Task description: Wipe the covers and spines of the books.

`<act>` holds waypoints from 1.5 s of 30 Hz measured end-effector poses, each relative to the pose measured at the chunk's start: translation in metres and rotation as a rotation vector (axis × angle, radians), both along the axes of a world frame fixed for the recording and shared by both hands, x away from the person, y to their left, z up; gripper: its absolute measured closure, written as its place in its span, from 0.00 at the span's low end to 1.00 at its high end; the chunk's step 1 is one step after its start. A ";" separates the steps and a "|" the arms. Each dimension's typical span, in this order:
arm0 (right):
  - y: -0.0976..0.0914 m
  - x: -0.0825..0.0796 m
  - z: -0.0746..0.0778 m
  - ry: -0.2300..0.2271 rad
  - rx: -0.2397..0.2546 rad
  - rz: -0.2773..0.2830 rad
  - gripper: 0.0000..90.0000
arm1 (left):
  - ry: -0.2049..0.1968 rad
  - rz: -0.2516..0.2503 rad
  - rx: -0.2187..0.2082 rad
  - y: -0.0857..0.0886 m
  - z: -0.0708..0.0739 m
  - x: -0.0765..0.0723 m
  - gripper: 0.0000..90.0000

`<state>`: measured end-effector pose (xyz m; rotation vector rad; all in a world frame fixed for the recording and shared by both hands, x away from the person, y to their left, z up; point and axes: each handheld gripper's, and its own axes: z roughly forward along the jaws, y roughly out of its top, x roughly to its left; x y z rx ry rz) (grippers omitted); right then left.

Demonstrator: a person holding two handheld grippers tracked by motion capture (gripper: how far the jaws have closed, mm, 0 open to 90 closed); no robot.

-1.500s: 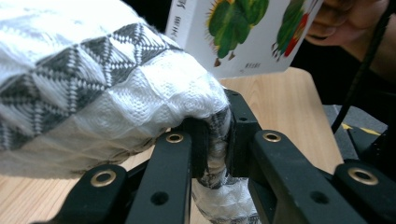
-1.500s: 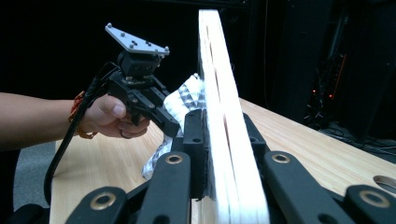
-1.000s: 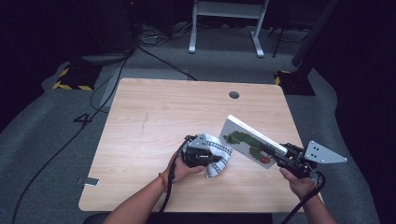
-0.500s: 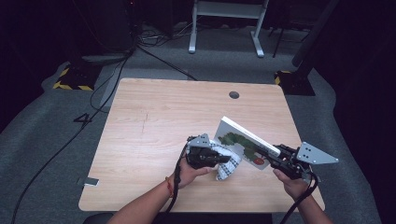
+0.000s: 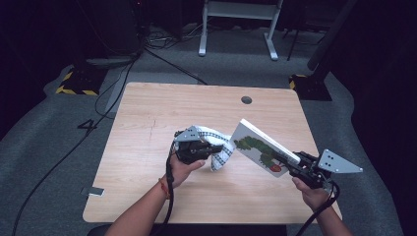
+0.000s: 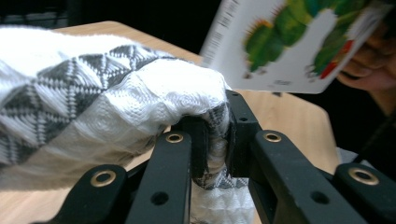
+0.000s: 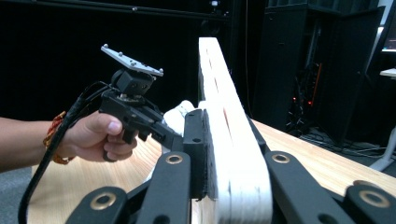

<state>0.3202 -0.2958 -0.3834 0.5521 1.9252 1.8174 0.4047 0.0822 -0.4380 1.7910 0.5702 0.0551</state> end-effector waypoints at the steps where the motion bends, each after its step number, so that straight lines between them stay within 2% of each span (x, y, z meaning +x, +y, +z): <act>1: -0.001 0.000 0.000 0.004 0.000 0.000 0.87 | -0.004 0.009 0.008 0.002 0.000 0.001 0.91; 3: -0.002 0.000 -0.001 0.009 -0.005 -0.010 0.87 | -0.013 0.017 0.035 0.004 0.000 0.002 0.91; 7: -0.005 0.002 -0.002 0.013 -0.009 -0.032 0.87 | -0.038 -0.028 0.105 -0.005 0.002 -0.003 0.91; 12: -0.011 0.002 0.003 -0.003 0.012 -0.060 0.87 | -0.039 -0.094 0.198 -0.027 -0.003 -0.013 0.91; 15: -0.013 0.000 0.006 -0.013 0.023 -0.064 0.87 | -0.027 -0.152 0.239 -0.047 -0.011 -0.021 0.90; 17: -0.013 0.000 0.009 -0.025 0.032 -0.061 0.87 | -0.028 -0.188 0.249 -0.063 -0.016 -0.025 0.90; 20: -0.009 -0.001 0.010 -0.027 0.037 -0.056 0.87 | -0.051 -0.241 0.268 -0.089 -0.022 -0.035 0.90; 22: -0.004 -0.001 0.008 -0.029 0.025 -0.056 0.87 | -0.053 -0.247 0.247 -0.098 -0.022 -0.039 0.91; 23: -0.002 -0.001 0.007 -0.021 0.024 -0.051 0.87 | -0.068 -0.252 0.229 -0.106 -0.021 -0.044 0.91; 25: -0.001 -0.001 0.006 -0.017 0.023 -0.051 0.87 | -0.076 -0.248 0.221 -0.108 -0.020 -0.046 0.91; 27: 0.002 0.000 0.002 -0.008 0.011 -0.051 0.87 | -0.074 -0.233 0.172 -0.108 -0.017 -0.047 0.91; 31: 0.008 0.002 -0.002 0.005 0.001 -0.047 0.87 | -0.084 -0.175 0.135 -0.101 -0.016 -0.045 0.91; 33: 0.009 0.001 -0.002 0.007 0.000 -0.047 0.87 | -0.089 -0.163 0.137 -0.099 -0.016 -0.044 0.91; 34: 0.010 0.001 -0.002 0.008 0.004 -0.049 0.87 | -0.093 -0.129 0.139 -0.091 -0.015 -0.041 0.91; 36: 0.009 0.000 -0.002 0.009 0.010 -0.048 0.87 | -0.100 -0.099 0.135 -0.082 -0.013 -0.037 0.91; 38: 0.007 0.000 -0.001 0.007 0.018 -0.051 0.87 | -0.108 -0.048 0.141 -0.071 -0.011 -0.031 0.91; 40: 0.005 0.000 -0.001 0.010 0.029 -0.055 0.87 | -0.094 -0.007 0.123 -0.058 -0.009 -0.023 0.91; 41: 0.004 0.001 0.000 0.009 0.033 -0.058 0.87 | -0.099 0.022 0.130 -0.051 -0.007 -0.019 0.91; 44: 0.002 0.001 0.001 0.010 0.042 -0.062 0.87 | -0.103 0.053 0.141 -0.042 -0.007 -0.013 0.91; 45: 0.000 0.001 0.001 0.009 0.046 -0.067 0.87 | -0.094 0.067 0.144 -0.038 -0.008 -0.009 0.91</act>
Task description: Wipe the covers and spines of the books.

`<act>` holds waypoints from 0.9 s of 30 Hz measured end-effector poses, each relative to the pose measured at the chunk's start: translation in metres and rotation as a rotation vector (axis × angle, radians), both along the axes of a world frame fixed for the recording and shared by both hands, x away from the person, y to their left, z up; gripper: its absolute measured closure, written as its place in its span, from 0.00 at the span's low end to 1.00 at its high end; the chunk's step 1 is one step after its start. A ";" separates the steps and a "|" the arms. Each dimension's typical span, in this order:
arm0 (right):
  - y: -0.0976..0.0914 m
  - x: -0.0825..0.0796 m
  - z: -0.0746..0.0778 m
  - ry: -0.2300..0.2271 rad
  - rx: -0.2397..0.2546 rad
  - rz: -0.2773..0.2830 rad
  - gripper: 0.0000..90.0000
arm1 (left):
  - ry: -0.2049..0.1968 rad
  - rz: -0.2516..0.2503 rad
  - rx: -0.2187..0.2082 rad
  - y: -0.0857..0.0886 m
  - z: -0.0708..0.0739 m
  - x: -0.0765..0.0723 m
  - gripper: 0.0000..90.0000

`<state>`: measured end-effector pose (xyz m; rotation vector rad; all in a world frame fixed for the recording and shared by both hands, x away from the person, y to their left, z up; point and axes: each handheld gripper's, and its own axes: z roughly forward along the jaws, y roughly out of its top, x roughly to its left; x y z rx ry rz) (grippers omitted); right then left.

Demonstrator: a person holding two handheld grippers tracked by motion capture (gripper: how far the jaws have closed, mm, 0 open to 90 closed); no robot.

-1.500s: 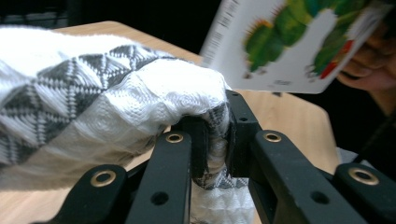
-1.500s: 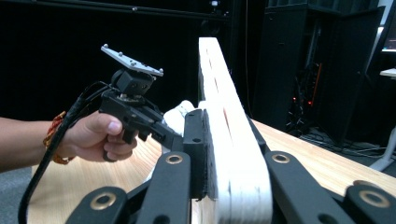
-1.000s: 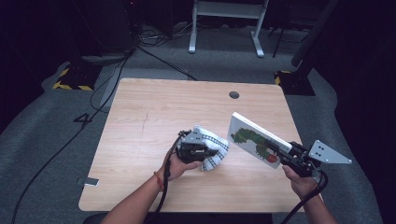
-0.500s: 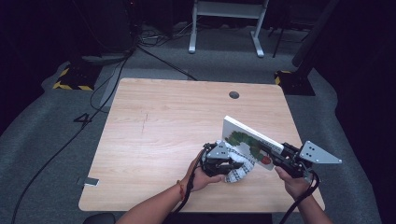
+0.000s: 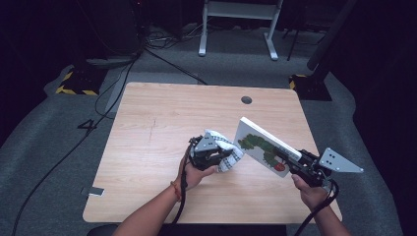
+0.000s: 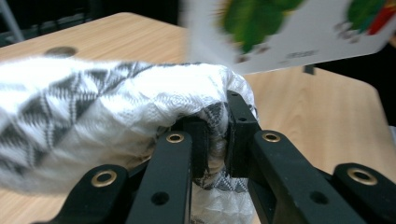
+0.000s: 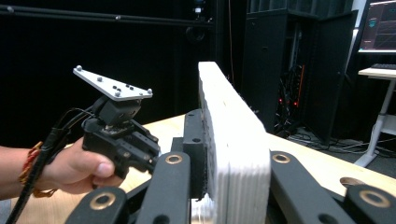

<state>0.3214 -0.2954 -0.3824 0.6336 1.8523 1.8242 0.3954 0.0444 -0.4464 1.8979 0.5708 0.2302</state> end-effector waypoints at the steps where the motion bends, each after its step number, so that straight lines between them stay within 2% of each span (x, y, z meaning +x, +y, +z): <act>1: -0.002 0.000 0.000 0.001 0.008 -0.003 0.87 | 0.017 0.000 0.001 0.003 -0.001 0.004 0.91; 3: -0.004 0.001 0.000 0.008 0.017 -0.001 0.87 | 0.026 -0.003 -0.004 0.005 -0.002 0.005 0.91; 7: -0.002 0.002 -0.002 0.012 0.007 0.008 0.87 | -0.037 -0.031 0.031 0.001 0.010 -0.002 0.91; 10: -0.001 0.000 -0.002 0.008 0.007 0.023 0.87 | -0.056 -0.026 0.048 0.005 0.016 0.000 0.91; 11: 0.000 0.000 -0.002 0.005 0.004 0.034 0.87 | -0.057 -0.016 0.044 0.007 0.016 0.001 0.91; 13: 0.001 -0.001 -0.003 0.010 -0.003 0.066 0.87 | -0.035 0.011 0.001 0.020 0.019 0.007 0.91; 14: 0.003 -0.002 -0.004 0.011 -0.013 0.075 0.87 | -0.019 0.003 -0.029 0.025 0.020 0.009 0.91; 15: 0.004 -0.002 -0.005 0.012 -0.029 0.085 0.87 | -0.004 -0.044 -0.071 0.032 0.022 0.011 0.90; 18: 0.007 0.000 -0.009 0.028 -0.041 0.139 0.87 | -0.015 -0.145 -0.097 0.040 0.028 0.007 0.90; 20: 0.010 0.002 -0.010 0.030 -0.050 0.173 0.87 | -0.037 -0.172 -0.091 0.044 0.035 0.004 0.90; 23: 0.015 0.002 -0.011 0.036 -0.077 0.215 0.87 | -0.052 -0.197 -0.112 0.050 0.044 0.003 0.90; 26: 0.021 0.001 -0.012 0.037 -0.104 0.264 0.87 | -0.037 -0.253 -0.119 0.052 0.050 0.004 0.90; 27: 0.021 0.001 -0.012 0.037 -0.104 0.264 0.87 | -0.037 -0.253 -0.119 0.052 0.050 0.004 0.90</act>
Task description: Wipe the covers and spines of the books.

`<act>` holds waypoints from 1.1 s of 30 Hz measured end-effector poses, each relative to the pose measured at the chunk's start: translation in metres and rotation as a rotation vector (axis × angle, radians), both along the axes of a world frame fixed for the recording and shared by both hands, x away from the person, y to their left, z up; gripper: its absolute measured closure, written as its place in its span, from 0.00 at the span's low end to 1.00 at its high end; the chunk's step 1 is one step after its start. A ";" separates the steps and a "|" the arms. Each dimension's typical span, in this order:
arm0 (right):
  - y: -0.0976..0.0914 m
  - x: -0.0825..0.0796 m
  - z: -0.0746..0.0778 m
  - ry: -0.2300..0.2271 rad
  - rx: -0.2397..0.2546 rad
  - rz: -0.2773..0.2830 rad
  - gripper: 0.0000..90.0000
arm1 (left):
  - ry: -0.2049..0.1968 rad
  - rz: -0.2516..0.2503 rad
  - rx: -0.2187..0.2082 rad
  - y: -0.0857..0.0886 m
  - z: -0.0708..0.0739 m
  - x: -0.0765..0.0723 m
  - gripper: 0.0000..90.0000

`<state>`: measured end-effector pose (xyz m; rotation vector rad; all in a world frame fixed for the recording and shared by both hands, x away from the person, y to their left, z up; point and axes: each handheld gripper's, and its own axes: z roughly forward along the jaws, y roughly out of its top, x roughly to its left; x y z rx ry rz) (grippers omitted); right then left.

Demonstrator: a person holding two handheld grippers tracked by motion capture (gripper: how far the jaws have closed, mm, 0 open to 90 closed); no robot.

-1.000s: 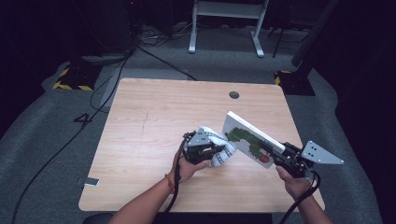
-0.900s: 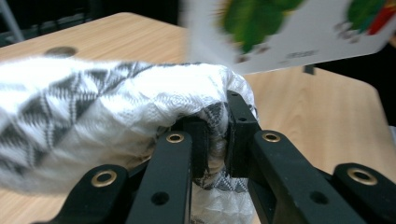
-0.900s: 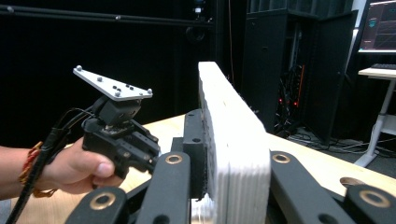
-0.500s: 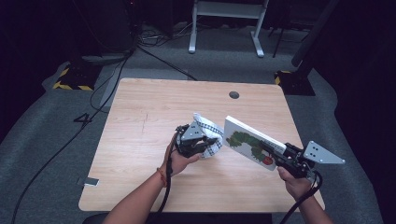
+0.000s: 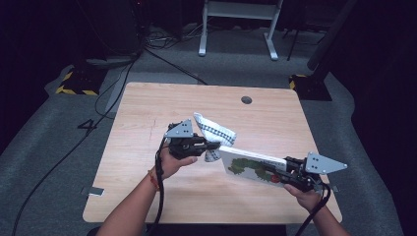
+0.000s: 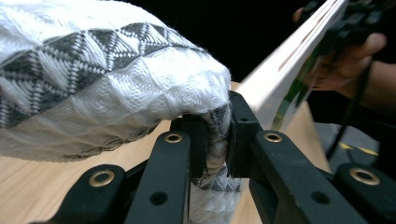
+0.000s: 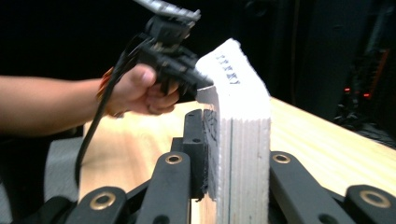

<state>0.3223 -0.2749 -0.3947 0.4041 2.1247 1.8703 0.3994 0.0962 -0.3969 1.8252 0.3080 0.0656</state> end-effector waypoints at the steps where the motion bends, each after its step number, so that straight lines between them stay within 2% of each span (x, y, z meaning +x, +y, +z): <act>1: 0.006 -0.002 -0.001 -0.010 -0.032 0.037 0.87 | 0.003 -0.036 0.027 -0.003 0.002 0.001 0.90; 2: 0.008 -0.002 -0.001 -0.012 -0.042 0.050 0.87 | 0.017 -0.063 0.029 -0.005 0.003 0.002 0.89; 3: 0.008 -0.002 -0.001 -0.012 -0.042 0.050 0.87 | 0.017 -0.063 0.029 -0.005 0.003 0.002 0.89; 7: 0.019 -0.007 -0.003 -0.036 -0.094 0.115 0.87 | 0.023 -0.163 0.077 -0.019 0.008 0.001 0.89; 9: 0.022 -0.009 -0.003 -0.046 -0.111 0.145 0.87 | 0.027 -0.236 0.120 -0.029 0.009 0.000 0.89; 12: 0.027 -0.013 -0.004 -0.066 -0.152 0.174 0.87 | 0.007 -0.322 0.182 -0.036 0.009 -0.005 0.89; 13: 0.027 -0.013 -0.004 -0.066 -0.152 0.174 0.87 | 0.007 -0.322 0.182 -0.036 0.009 -0.005 0.89; 14: 0.028 -0.015 -0.004 -0.075 -0.173 0.180 0.87 | 0.007 -0.342 0.187 -0.035 0.010 -0.007 0.89; 17: 0.027 -0.017 -0.006 -0.087 -0.205 0.180 0.87 | 0.012 -0.358 0.189 -0.026 0.010 -0.009 0.89; 19: 0.027 -0.017 -0.006 -0.094 -0.222 0.175 0.87 | 0.017 -0.340 0.193 -0.018 0.010 -0.010 0.90; 23: 0.034 -0.023 -0.005 -0.147 -0.282 0.179 0.87 | 0.043 -0.312 0.208 -0.011 0.003 -0.011 0.90; 28: 0.049 -0.030 0.000 -0.211 -0.341 0.204 0.87 | 0.044 -0.352 0.247 -0.026 -0.003 -0.013 0.89; 29: 0.052 -0.031 0.003 -0.228 -0.356 0.210 0.87 | 0.037 -0.362 0.283 -0.035 -0.004 -0.014 0.89; 33: 0.054 -0.034 0.008 -0.255 -0.371 0.219 0.87 | 0.042 -0.380 0.314 -0.046 -0.007 -0.013 0.89</act>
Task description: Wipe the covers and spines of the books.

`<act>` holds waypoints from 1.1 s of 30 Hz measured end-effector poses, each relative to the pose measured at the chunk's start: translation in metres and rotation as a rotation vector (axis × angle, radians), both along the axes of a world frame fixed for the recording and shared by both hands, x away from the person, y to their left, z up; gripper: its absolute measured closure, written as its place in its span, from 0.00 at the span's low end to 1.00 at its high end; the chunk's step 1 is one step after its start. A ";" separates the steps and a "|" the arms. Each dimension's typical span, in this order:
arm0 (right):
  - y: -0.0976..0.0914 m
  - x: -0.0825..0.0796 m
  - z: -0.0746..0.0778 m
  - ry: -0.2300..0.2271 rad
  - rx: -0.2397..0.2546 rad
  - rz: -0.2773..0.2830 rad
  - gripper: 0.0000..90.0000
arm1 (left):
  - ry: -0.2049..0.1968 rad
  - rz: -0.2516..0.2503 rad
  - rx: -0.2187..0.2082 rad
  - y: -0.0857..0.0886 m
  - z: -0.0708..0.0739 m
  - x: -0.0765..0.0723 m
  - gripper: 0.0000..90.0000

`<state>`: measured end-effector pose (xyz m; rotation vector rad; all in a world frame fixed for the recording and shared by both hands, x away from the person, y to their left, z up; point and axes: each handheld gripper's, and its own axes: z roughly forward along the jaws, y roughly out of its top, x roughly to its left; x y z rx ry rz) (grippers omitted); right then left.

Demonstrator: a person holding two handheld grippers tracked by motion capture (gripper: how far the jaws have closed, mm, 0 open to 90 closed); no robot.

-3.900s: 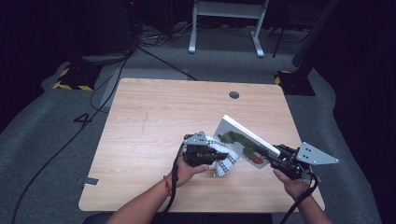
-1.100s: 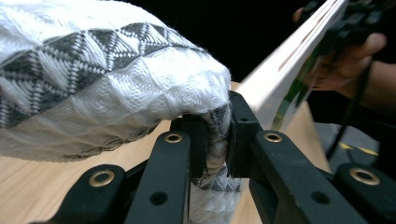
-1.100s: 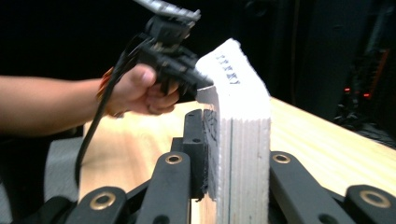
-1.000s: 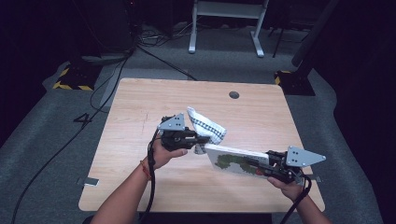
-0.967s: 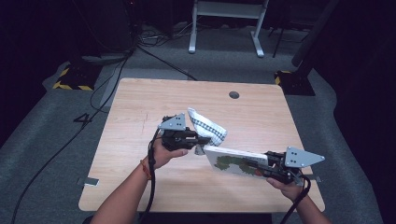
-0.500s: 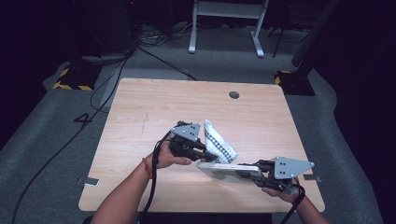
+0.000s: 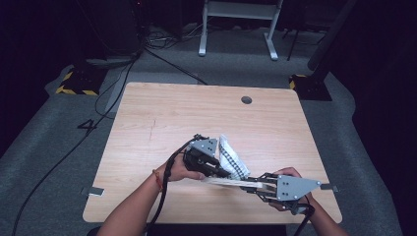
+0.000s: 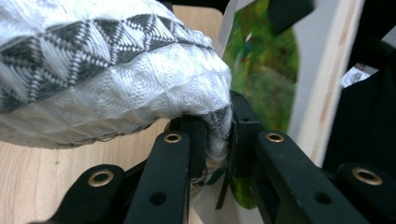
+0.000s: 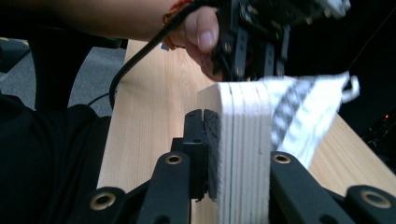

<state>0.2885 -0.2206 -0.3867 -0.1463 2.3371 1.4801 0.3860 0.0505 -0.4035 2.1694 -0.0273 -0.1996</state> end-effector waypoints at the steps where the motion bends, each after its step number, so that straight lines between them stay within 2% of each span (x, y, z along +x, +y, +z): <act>1: 0.000 0.000 0.000 0.000 0.000 0.000 0.87 | 0.002 0.001 0.008 0.000 -0.001 0.001 0.89; 5: -0.007 0.000 0.001 -0.018 -0.008 -0.018 0.87 | 0.012 0.031 0.027 0.013 -0.005 0.006 0.90; 6: -0.013 0.002 0.001 -0.013 -0.005 -0.033 0.87 | 0.026 0.054 0.017 0.023 -0.006 0.008 0.90; 8: -0.018 0.003 0.001 -0.007 0.002 -0.038 0.87 | 0.027 0.075 0.007 0.034 -0.005 0.009 0.90; 11: -0.019 0.002 0.000 -0.011 -0.006 -0.043 0.87 | 0.025 0.085 -0.005 0.043 -0.003 0.008 0.90; 12: -0.018 0.002 -0.001 -0.019 -0.016 -0.046 0.87 | 0.033 0.095 -0.027 0.050 0.000 0.005 0.90; 14: -0.016 0.002 -0.002 -0.019 -0.023 -0.045 0.87 | 0.034 0.081 -0.043 0.052 0.003 0.002 0.90; 18: -0.010 0.001 -0.003 -0.031 -0.043 -0.032 0.87 | 0.000 0.042 -0.047 0.045 0.011 -0.007 0.90; 22: -0.005 0.000 -0.004 -0.036 -0.055 -0.023 0.87 | -0.008 0.015 -0.048 0.033 0.015 -0.011 0.90; 26: 0.002 -0.003 -0.006 -0.046 -0.068 -0.004 0.87 | -0.007 0.001 -0.043 0.016 0.015 -0.008 0.90; 29: 0.004 -0.005 -0.006 -0.053 -0.070 0.003 0.87 | -0.005 -0.013 -0.022 0.006 0.012 -0.005 0.90; 33: 0.001 -0.005 -0.006 -0.052 -0.068 0.000 0.87 | 0.002 -0.033 -0.014 0.005 0.009 -0.004 0.90</act>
